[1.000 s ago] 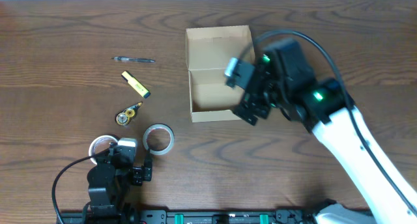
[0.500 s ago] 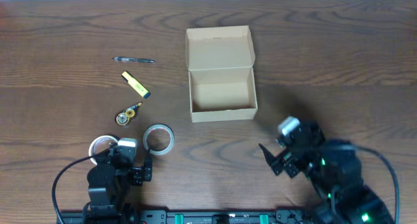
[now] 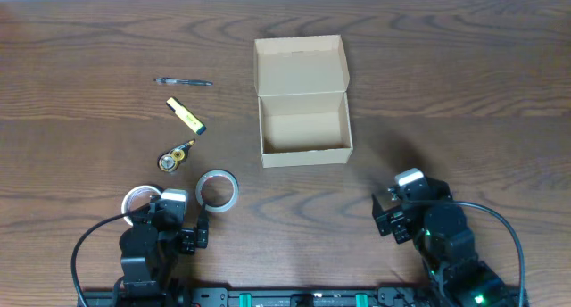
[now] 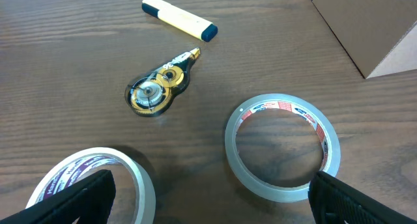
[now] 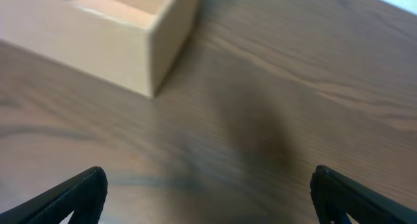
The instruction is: Pack container
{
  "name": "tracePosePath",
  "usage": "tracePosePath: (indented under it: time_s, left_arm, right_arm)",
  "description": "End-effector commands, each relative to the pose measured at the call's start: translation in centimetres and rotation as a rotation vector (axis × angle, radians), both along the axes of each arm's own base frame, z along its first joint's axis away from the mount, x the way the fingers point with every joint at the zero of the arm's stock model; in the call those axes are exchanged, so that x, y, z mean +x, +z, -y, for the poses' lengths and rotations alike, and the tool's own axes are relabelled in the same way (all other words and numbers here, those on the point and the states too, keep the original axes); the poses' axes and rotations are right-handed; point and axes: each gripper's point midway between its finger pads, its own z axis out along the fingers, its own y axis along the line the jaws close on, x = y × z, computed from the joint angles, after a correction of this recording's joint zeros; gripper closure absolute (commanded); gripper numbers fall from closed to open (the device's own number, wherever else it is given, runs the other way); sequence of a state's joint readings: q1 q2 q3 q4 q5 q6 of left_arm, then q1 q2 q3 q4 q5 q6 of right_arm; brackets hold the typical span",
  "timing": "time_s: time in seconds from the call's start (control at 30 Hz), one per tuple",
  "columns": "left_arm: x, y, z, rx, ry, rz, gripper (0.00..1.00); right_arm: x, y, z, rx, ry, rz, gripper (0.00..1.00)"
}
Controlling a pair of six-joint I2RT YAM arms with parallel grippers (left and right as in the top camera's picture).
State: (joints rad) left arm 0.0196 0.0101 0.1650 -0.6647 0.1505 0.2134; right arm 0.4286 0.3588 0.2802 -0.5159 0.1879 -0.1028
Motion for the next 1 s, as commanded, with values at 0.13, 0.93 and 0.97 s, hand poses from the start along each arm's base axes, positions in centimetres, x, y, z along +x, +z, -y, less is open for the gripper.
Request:
tracePosePath:
  time_s: [0.13, 0.93, 0.97]
  left_arm:
    - [-0.1, -0.2, -0.1, -0.003, 0.004, -0.008, 0.05]
    - [-0.1, -0.2, -0.1, -0.003, 0.004, -0.008, 0.05]
    - [-0.1, -0.2, -0.1, -0.003, 0.004, -0.008, 0.05]
  right_arm:
    - [0.8, -2.0, 1.8, -0.02, -0.118, 0.036, 0.01]
    - [0.8, -3.6, 2.2, -0.05, -0.123, 0.033, 0.01]
    - [0.8, -3.6, 2.2, -0.05, -0.123, 0.033, 0.01]
